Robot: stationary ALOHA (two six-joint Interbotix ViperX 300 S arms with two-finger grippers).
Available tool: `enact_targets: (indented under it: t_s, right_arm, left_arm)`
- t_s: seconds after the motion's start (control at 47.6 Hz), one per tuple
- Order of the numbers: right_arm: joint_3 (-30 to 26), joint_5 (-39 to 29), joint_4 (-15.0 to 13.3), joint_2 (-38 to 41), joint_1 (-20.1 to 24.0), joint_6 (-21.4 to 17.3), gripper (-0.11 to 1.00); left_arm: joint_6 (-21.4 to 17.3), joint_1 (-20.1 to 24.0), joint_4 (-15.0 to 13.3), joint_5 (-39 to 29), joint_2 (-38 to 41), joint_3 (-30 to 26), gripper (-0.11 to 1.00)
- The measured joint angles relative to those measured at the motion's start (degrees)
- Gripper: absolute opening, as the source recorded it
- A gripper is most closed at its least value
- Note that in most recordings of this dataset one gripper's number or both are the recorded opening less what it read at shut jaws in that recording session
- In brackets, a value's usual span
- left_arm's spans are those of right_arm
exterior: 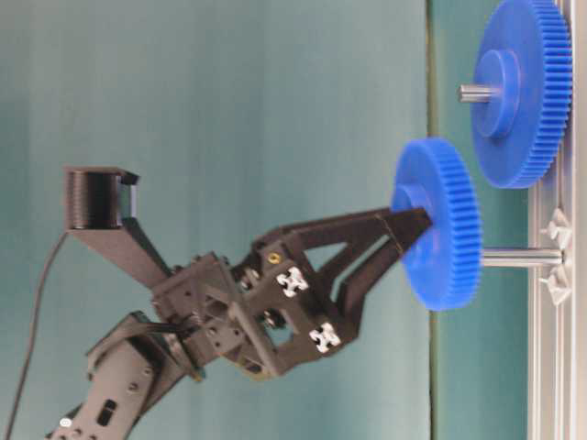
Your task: Find the location of the shaft and insert the small gear.
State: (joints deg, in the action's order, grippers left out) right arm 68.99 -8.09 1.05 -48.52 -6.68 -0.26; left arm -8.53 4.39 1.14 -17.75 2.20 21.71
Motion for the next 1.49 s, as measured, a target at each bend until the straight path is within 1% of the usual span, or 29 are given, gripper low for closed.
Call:
enact_targets:
  t_s: [0.378, 0.693, 0.923, 1.238, 1.49]
  right_arm:
    - [0.09, -0.09, 0.00, -0.62, 0.00, 0.00, 0.15]
    - [0.09, -0.09, 0.00, -0.62, 0.00, 0.00, 0.15]
    - [0.09, 0.00, 0.00, -0.62, 0.00, 0.00, 0.15]
    - [0.18, -0.09, 0.00, -0.62, 0.00, 0.00, 0.15]
    - [0.18, -0.09, 0.00, -0.62, 0.00, 0.00, 0.15]
  left_arm:
    - [0.00, -0.44, -0.09, 0.00, 0.00, 2.29, 0.65]
    - [-0.18, -0.44, 0.00, -0.18, 0.18, 2.90, 0.65]
    - [-0.70, 1.05, 0.00, -4.66, 0.26, 2.90, 0.65]
    - [-0.88, 1.23, 0.00, -5.54, 0.26, 2.90, 0.65]
    - [-0.70, 1.23, 0.00, -7.82, -0.18, 2.90, 0.65]
